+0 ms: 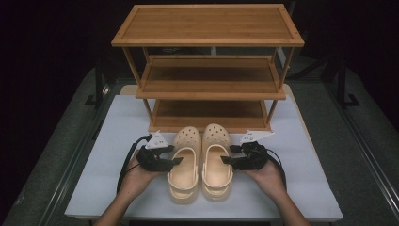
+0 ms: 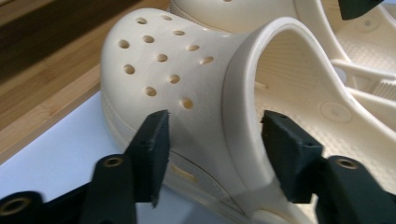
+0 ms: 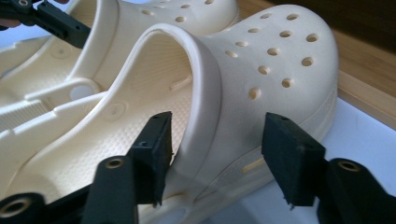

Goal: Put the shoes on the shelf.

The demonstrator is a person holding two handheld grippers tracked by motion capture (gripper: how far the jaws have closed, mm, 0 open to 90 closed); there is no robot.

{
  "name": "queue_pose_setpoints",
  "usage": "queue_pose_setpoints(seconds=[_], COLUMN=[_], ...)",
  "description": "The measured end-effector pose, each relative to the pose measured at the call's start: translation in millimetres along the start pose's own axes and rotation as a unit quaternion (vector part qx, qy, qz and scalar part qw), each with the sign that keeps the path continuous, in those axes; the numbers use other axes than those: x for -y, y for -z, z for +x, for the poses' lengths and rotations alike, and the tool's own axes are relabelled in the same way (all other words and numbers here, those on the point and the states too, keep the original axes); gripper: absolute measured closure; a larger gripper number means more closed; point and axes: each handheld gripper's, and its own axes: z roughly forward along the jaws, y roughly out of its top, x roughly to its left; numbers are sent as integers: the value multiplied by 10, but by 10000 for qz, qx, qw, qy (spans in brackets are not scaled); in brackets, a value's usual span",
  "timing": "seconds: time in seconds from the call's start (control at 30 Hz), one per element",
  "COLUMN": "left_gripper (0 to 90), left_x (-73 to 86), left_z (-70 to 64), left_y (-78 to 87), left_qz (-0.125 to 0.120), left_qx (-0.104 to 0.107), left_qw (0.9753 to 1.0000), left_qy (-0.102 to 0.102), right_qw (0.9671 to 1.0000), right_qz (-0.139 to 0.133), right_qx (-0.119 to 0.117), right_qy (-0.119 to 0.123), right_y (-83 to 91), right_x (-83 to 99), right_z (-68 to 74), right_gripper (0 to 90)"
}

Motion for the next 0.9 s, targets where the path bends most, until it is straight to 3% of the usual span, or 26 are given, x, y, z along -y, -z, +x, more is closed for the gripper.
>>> queue_pose_setpoints(seconds=[0.3,0.67,0.9], left_gripper=[628,735,800], left_x=[18,20,30], left_z=[76,61,84], left_y=[97,142,187], left_qz=[-35,-42,-38], left_qx=[-73,-356,-539], left_qw=[9999,9994,9985], left_qy=[91,-2,-44], right_qw=[9999,9993,9975], right_qz=[-121,-223,-354], right_qx=[119,296,612], right_qy=[-3,-13,96], right_y=[106,244,322], right_x=[21,52,54], right_z=[-60,-142,-158], right_gripper=[598,754,814])
